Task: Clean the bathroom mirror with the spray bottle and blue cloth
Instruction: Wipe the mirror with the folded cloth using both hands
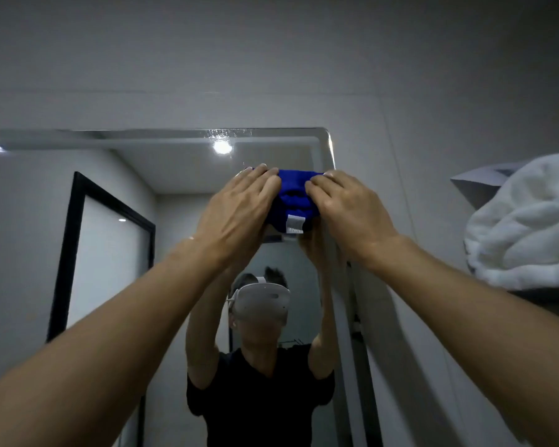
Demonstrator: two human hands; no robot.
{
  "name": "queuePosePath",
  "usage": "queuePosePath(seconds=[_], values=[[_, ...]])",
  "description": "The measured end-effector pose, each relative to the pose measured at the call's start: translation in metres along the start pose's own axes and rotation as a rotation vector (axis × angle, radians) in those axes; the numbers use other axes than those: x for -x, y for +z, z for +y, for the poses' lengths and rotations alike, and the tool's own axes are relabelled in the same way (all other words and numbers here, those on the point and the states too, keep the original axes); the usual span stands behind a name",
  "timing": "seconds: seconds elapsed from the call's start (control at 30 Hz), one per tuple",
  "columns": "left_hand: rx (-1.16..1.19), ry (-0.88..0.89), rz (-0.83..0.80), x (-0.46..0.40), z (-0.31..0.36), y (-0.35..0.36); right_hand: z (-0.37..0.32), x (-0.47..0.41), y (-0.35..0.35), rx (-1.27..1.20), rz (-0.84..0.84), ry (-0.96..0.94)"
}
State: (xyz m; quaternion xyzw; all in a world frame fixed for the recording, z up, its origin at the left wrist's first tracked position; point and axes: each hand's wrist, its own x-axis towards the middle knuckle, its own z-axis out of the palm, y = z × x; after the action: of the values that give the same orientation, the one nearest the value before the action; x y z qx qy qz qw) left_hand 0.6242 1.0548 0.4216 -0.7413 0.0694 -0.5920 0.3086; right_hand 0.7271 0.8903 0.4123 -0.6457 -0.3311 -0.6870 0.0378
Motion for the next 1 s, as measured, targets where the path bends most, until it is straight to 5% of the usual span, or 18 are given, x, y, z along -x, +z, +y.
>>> queuePosePath(seconds=[0.1,0.33,1.0], values=[[0.038,-0.012,0.019,0.016,-0.001,0.017,-0.002,0.025,0.016,-0.091,0.106,0.006],[-0.108,0.05,-0.002,0.026,-0.003,0.027,-0.007,0.041,0.024,-0.261,-0.071,0.033],[-0.131,-0.036,-0.011,-0.094,-0.058,0.001,0.034,-0.102,-0.004,-0.194,0.013,0.158]])
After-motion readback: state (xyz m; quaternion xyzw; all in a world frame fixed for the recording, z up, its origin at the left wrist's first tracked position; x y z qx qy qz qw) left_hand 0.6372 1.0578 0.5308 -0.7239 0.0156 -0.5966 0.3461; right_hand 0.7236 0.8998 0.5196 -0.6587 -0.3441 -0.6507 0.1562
